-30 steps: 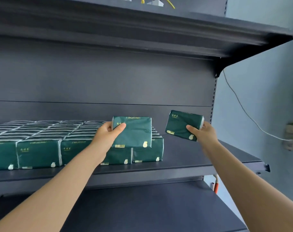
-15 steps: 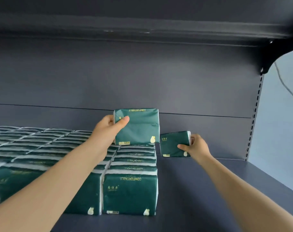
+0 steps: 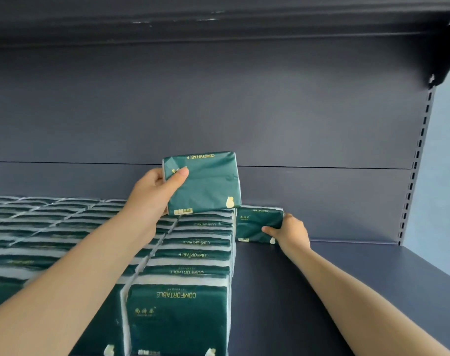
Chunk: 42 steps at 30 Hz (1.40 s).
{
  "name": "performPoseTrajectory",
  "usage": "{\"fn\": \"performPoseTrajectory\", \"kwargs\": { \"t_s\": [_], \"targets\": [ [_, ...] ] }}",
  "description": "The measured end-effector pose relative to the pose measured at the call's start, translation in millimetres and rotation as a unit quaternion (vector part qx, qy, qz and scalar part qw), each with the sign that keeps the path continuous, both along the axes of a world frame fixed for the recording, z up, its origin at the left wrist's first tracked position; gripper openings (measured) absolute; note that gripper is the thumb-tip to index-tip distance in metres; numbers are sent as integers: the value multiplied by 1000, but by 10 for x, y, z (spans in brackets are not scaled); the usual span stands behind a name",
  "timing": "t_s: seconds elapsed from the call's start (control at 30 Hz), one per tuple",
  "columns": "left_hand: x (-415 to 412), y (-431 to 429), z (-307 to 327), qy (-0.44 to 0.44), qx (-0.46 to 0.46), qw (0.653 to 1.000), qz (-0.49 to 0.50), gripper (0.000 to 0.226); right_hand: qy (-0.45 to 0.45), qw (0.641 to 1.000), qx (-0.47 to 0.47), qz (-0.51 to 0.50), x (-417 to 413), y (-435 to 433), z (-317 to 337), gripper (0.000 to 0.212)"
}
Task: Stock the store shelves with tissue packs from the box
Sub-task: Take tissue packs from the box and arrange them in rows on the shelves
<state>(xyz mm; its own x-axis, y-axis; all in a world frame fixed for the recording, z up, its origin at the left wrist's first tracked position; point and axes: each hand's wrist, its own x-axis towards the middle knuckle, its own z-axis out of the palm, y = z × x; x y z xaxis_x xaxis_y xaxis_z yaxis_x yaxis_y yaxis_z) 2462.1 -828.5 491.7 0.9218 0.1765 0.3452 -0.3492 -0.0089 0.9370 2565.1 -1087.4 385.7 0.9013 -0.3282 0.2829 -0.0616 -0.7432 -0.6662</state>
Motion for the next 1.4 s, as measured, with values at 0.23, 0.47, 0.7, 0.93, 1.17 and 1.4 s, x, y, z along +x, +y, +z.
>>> {"fn": "performPoseTrajectory", "kwargs": {
  "t_s": [0.23,0.47,0.7,0.93,1.17,1.4],
  "targets": [
    [-65,-41,-62,12,-1,1000,1,27,27,999,29,6,-39,-2,-17,35],
    [-337,-14,20,10,-13,1000,-5,28,74,997,12,-33,-455,-29,266,43],
    [-833,-3,178,-18,-1,999,-49,22,-8,972,208,112,-1346,158,775,29],
    [-1240,-148,38,-31,21,996,-81,24,-130,856,429,258,-2362,482,970,39],
    [-1372,-247,-212,-67,118,987,-85,21,-183,883,338,269,-2621,555,842,28],
    [-1206,-37,-428,-152,562,811,60,59,-188,905,331,192,-2111,144,715,29]
  ]
}}
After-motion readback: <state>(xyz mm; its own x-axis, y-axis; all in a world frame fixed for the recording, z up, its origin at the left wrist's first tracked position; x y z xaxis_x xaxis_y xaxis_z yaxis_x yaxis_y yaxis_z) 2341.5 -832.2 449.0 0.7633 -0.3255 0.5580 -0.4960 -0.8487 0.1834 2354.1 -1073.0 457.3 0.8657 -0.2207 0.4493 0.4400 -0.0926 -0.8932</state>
